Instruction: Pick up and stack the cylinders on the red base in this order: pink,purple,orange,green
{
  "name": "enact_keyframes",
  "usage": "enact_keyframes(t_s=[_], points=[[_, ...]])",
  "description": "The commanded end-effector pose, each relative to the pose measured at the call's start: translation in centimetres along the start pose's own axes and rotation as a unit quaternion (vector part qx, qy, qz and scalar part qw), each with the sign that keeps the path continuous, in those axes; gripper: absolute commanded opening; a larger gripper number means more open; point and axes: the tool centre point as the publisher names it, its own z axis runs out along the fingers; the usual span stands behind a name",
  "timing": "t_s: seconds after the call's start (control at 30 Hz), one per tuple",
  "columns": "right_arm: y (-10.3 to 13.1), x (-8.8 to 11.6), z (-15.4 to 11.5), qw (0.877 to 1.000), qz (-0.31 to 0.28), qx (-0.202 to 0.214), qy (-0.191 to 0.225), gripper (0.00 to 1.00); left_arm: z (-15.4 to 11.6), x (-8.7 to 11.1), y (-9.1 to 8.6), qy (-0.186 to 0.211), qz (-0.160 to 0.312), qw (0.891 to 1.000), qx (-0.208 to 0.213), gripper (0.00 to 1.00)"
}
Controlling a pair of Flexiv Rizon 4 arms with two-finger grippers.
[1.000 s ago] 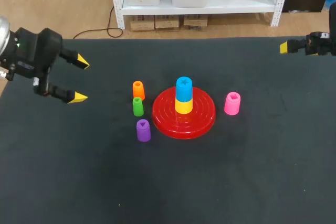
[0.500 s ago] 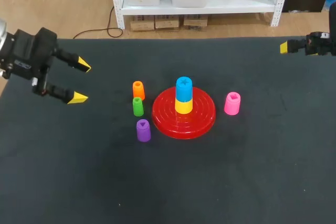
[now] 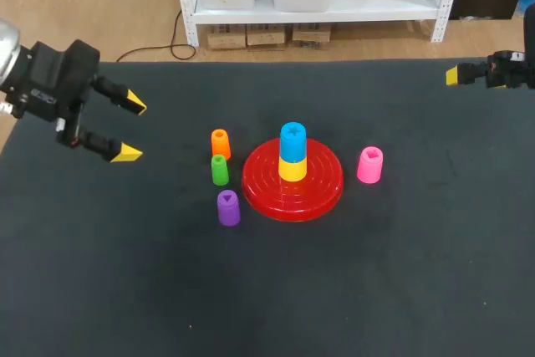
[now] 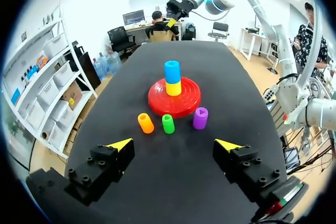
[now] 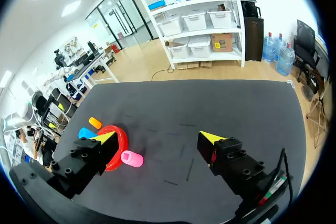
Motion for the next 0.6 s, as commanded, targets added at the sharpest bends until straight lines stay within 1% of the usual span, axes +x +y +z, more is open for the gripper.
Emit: enact_keyframes(t_s=[0.03, 0.2, 0.53, 0.57, 0.6], points=[[0.03, -0.01, 0.0, 1.0, 0.0, 0.001, 0.0, 1.0, -0.03, 0.15, 0.03, -0.001, 0.001, 1.0, -0.001, 1.0], [0.03, -0.01, 0.0, 1.0, 0.0, 0.001, 0.0, 1.0, -0.14, 0.06, 0.0, 0.007, 0.013, 1.0, -0.003, 1.0], [0.03, -0.01, 0.0, 1.0, 0.0, 0.001, 0.0, 1.0, -0.14, 0.06, 0.0, 0.007, 0.013, 1.0, -0.003, 1.0], [0.07, -0.3, 0.0, 1.0, -0.018, 0.004, 0.012, 1.0, -0.14, 0.06, 0.0, 0.007, 0.013, 1.0, -0.003, 1.0], [0.28, -0.5, 0.04, 0.998, -0.051, 0.014, 0.029, 1.0, -0.14, 0.06, 0.0, 0.007, 0.013, 1.0, -0.003, 1.0]])
